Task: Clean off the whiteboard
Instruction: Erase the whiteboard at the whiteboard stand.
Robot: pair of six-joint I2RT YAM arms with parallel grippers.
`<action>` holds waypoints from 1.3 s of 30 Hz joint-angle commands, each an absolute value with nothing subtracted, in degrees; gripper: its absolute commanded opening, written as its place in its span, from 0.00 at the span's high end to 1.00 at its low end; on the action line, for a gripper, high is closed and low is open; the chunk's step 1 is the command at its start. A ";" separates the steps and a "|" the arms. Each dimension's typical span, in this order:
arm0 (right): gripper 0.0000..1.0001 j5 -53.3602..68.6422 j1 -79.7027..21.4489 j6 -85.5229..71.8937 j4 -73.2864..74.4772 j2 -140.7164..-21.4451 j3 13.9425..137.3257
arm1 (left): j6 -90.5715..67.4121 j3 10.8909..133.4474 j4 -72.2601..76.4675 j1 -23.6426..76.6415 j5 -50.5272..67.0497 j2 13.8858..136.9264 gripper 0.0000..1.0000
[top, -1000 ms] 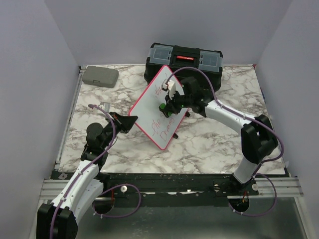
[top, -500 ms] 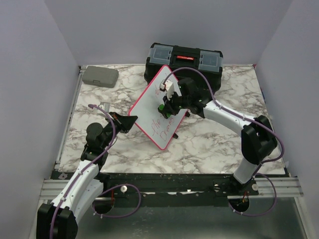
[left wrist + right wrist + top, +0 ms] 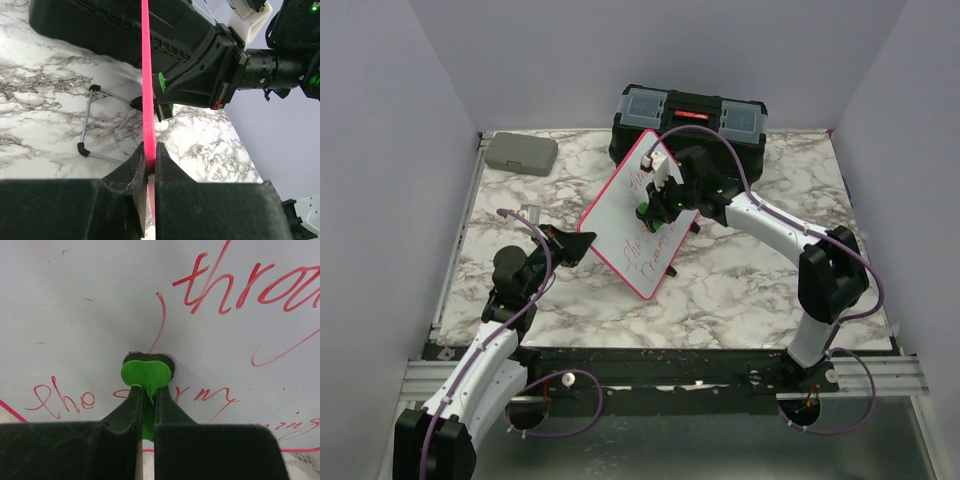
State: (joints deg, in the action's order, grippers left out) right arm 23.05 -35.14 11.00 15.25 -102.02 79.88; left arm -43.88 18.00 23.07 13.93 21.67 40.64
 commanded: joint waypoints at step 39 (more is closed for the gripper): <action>0.99 27.55 -35.94 5.29 9.67 -108.34 90.61 | -42.72 20.57 24.30 15.21 28.05 40.87 1.00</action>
